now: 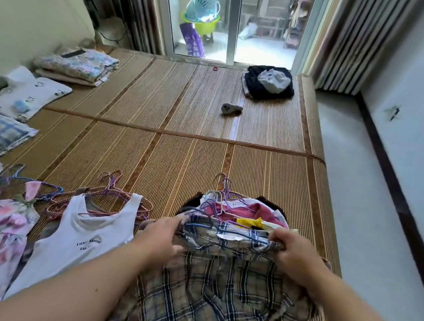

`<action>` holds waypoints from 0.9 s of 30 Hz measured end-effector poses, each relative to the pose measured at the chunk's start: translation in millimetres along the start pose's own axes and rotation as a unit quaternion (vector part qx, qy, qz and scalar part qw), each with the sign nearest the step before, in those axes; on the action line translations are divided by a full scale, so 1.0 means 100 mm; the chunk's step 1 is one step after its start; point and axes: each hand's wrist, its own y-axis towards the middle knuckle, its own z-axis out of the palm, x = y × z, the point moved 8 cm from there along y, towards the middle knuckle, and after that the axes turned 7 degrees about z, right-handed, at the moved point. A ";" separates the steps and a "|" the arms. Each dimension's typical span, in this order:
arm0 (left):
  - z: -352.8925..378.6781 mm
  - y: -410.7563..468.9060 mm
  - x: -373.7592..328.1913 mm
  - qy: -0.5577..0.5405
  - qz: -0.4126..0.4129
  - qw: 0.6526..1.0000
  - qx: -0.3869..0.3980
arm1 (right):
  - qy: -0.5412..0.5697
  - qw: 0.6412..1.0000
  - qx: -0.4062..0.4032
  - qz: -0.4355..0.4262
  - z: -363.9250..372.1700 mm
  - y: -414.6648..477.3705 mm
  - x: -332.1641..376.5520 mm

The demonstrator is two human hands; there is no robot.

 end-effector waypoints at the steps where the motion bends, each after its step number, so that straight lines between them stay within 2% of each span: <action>1: -0.09 -0.14 -0.05 -0.010 0.009 1.000 -0.010 | 0.021 1.000 -0.019 -0.005 -0.16 -0.17 0.08; 3: -0.36 -0.46 -0.16 0.006 0.031 0.997 -0.071 | 0.063 0.997 -0.043 -0.015 -0.46 -0.55 0.20; 5: -0.71 -0.82 -0.32 0.077 0.064 0.983 -0.151 | 0.095 0.994 -0.057 -0.020 -0.71 -0.98 0.30; 6: -0.85 -1.00 -0.42 0.091 0.082 0.978 -0.168 | 0.101 0.992 -0.069 -0.021 -0.85 -1.19 0.35; 8: -1.01 -1.30 -0.61 0.077 0.120 0.977 -0.156 | 0.124 0.990 -0.070 -0.018 -1.06 -1.59 0.40; 12: -1.25 -1.86 -1.13 -0.049 0.192 0.967 -0.157 | 0.158 0.986 -0.047 -0.025 -1.39 -2.31 0.51; 15: -1.24 -2.18 -1.62 -0.068 0.239 0.956 -0.155 | 0.141 0.983 -0.112 -0.038 -1.75 -2.80 0.48; 21: -1.00 -2.45 -2.80 -0.019 0.321 0.933 -0.160 | 0.099 0.954 -0.283 0.005 -2.57 -3.46 -0.21; 27: -0.42 -2.35 -4.18 -0.033 0.365 0.917 -0.158 | 0.027 0.936 -0.346 0.053 -3.26 -3.79 -1.44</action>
